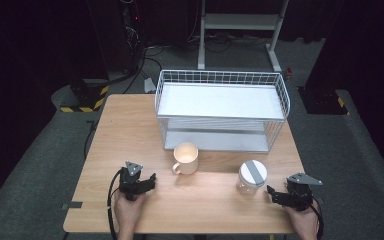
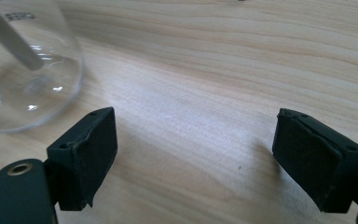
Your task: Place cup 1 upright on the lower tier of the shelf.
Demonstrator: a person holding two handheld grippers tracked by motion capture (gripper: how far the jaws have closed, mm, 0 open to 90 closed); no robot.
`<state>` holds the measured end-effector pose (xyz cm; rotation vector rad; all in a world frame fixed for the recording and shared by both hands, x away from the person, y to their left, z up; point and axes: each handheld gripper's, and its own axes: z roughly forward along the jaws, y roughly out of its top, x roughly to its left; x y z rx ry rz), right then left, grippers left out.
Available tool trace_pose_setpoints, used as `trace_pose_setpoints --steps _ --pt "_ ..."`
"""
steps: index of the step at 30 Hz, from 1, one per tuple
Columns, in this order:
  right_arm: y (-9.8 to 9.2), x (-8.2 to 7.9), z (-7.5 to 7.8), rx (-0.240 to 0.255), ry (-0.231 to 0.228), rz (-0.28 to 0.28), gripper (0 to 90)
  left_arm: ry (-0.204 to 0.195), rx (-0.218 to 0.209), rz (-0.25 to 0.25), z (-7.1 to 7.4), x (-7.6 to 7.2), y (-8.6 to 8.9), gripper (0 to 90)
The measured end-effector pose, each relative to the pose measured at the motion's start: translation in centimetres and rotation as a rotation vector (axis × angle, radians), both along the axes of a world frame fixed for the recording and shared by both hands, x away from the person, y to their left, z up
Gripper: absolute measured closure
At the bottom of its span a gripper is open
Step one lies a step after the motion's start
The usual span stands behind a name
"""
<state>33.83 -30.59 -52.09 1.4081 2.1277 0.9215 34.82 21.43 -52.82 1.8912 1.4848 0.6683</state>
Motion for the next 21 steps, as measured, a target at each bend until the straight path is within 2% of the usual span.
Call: trace_pose_setpoints --steps 3,7,21 --pt "0.1 -0.8 0.5 0.010 -0.028 0.012 14.0 0.001 -0.001 0.000 0.0 0.0 0.0 23.9" --pt "0.2 -1.4 0.6 0.024 -0.038 0.017 14.0 0.000 0.000 0.000 0.0 0.0 0.0 23.9" --pt "1.7 -3.1 1.1 0.039 -0.036 0.088 14.2 0.000 0.000 0.001 0.0 0.0 0.0 23.9"
